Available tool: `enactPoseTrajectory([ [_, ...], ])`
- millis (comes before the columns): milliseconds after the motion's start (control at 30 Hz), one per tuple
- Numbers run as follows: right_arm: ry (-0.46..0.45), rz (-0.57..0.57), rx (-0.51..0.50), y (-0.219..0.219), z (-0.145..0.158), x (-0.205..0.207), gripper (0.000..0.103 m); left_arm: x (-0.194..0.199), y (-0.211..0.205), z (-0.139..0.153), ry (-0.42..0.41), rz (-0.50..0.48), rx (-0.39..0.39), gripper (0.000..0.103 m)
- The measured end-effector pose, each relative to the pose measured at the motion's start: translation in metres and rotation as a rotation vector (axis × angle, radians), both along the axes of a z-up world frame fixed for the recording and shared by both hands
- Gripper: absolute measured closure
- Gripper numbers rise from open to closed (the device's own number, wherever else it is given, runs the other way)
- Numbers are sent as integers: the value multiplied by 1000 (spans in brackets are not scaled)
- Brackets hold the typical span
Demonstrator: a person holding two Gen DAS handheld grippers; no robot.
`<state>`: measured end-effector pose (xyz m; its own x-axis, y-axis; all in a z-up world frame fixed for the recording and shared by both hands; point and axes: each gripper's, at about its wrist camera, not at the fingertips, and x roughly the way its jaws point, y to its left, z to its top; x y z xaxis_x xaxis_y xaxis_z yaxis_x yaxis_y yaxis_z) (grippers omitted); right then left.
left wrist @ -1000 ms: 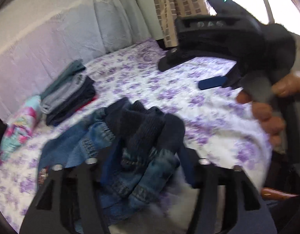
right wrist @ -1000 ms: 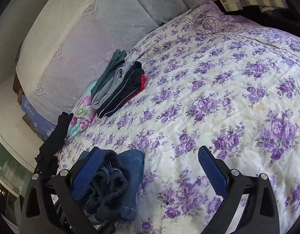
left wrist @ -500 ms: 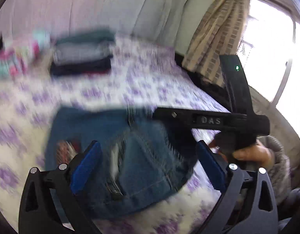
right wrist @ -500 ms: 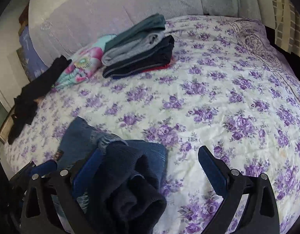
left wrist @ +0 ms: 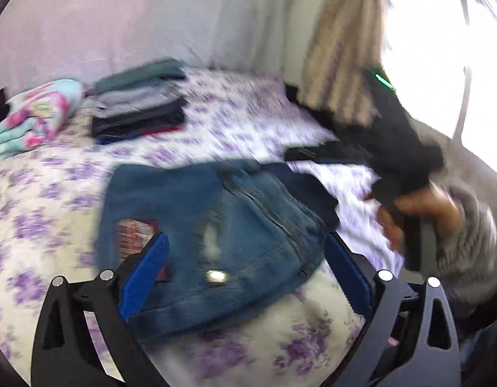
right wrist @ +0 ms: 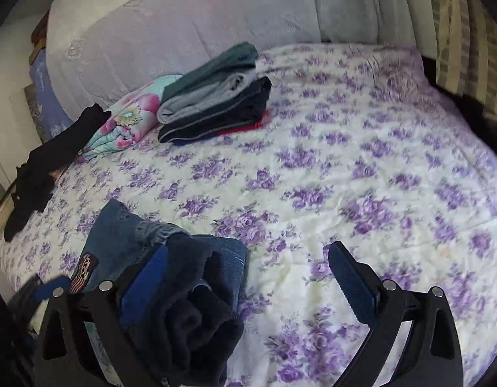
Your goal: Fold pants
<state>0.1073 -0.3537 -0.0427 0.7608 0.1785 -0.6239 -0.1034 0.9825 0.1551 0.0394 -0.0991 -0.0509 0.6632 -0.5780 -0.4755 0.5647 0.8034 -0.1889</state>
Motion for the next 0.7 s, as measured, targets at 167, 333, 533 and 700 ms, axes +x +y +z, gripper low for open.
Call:
enactPoseTrajectory([
  [167, -28, 69, -123, 25, 3, -37, 4, 33, 25, 9, 23, 125, -9, 8],
  [333, 115, 65, -205, 29, -52, -39, 3, 77, 6, -23, 115, 256, 240, 7],
  [533, 160, 83, -10, 5, -66, -37, 3, 104, 35, -44, 306, 269, 73, 7],
  [700, 46, 67, -40, 2, -21, -54, 4, 69, 46, -20, 253, 212, -12, 10],
])
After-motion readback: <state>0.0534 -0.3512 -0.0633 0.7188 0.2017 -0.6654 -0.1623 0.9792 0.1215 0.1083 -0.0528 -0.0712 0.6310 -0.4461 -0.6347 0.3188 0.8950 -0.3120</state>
